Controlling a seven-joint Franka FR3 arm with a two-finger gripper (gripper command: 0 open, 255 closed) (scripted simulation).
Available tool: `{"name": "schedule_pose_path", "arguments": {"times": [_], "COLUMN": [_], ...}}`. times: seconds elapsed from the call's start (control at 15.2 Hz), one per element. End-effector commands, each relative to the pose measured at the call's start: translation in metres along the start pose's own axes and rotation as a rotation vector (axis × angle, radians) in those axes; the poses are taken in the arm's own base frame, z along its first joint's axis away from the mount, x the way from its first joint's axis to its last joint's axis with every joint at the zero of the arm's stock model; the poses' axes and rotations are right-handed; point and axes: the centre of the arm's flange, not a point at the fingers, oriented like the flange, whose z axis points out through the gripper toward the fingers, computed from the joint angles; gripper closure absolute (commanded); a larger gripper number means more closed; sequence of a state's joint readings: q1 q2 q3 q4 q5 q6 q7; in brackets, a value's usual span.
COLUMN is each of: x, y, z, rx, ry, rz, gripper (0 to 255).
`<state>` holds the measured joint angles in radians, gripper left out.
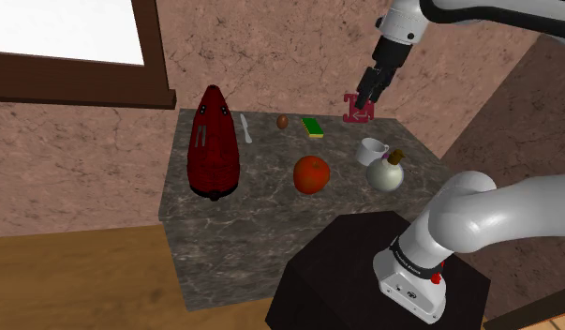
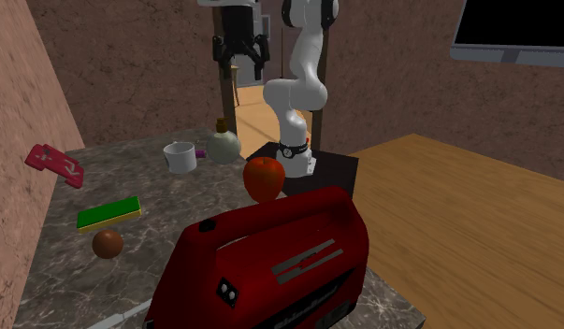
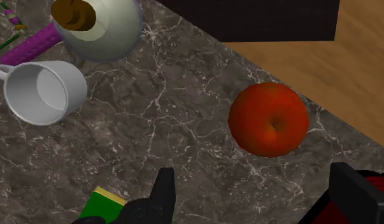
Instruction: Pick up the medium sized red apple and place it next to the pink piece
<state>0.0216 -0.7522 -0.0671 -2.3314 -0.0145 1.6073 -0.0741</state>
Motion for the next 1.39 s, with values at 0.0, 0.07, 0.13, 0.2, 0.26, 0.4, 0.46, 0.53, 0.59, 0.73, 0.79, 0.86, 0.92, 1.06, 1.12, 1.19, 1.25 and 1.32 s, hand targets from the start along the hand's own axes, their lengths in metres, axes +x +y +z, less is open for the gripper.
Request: {"name": "schedule_pose_path", "arguments": {"times": [0.0,0.07,0.13,0.2,0.26,0.4,0.46,0.53,0.59,0.73,0.79,0.86,0.92,1.06,1.12,1.19,1.25,1.32], "x": [0.0,-0.004,-0.008,-0.011,-0.015,-0.021,-0.023,-0.025,-0.027,-0.03,-0.032,-0.032,-0.03,-0.026,-0.025,-0.023,-0.021,-0.019], "y": [0.0,-0.004,-0.008,-0.012,-0.016,-0.024,-0.027,-0.031,-0.035,-0.042,-0.046,-0.048,-0.049,-0.05,-0.051,-0.051,-0.052,-0.053], "z": [0.0,0.012,0.025,0.037,0.05,0.076,0.088,0.101,0.114,0.141,0.154,0.161,0.166,0.176,0.181,0.186,0.191,0.196], "rx": [0.0,0.004,0.007,0.011,0.015,0.022,0.026,0.029,0.033,0.04,0.044,0.046,0.046,0.046,0.046,0.046,0.046,0.046], "ry": [0.0,0.031,0.062,0.093,0.125,0.187,0.218,0.249,0.28,0.343,0.374,0.392,0.392,0.392,0.392,0.392,0.392,0.392], "rz": [0.0,-0.034,-0.069,-0.103,-0.138,-0.207,-0.241,-0.276,-0.31,-0.379,-0.414,-0.434,-0.434,-0.434,-0.434,-0.434,-0.434,-0.434], "gripper": [0,0,0,0,0,0,0,0,0,0,0,0,0,0,0,0,0,0]}}
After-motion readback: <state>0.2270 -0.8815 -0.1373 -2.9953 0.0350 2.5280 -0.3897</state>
